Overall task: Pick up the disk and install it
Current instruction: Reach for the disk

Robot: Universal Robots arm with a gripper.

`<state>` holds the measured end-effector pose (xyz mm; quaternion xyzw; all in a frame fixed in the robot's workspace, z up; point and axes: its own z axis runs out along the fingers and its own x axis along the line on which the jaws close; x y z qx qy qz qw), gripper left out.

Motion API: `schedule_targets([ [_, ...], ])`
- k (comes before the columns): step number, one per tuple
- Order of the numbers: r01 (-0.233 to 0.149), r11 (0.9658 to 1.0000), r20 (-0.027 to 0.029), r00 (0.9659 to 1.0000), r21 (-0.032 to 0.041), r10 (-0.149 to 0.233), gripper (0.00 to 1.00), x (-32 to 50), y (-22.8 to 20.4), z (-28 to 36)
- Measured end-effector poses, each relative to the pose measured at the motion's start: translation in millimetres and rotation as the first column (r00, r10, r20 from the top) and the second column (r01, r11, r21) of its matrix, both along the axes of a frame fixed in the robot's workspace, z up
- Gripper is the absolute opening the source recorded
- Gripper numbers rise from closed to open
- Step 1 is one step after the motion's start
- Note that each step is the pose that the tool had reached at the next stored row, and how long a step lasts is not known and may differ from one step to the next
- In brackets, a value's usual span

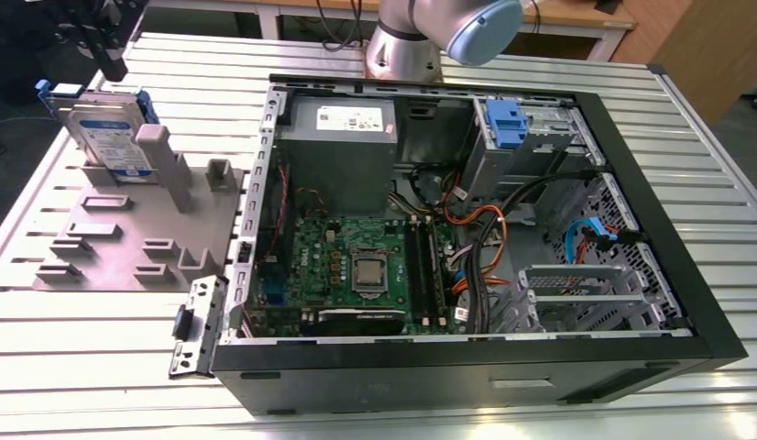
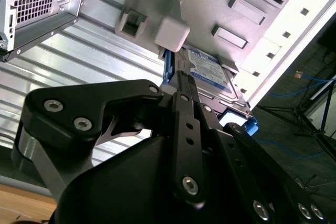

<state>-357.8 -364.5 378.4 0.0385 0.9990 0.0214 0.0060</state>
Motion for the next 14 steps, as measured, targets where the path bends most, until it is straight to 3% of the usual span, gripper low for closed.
schedule_targets([
  [14,0.0,1.0,-0.0021,1.0,0.0001,0.0,0.11,-2.4,0.0,-1.9],
])
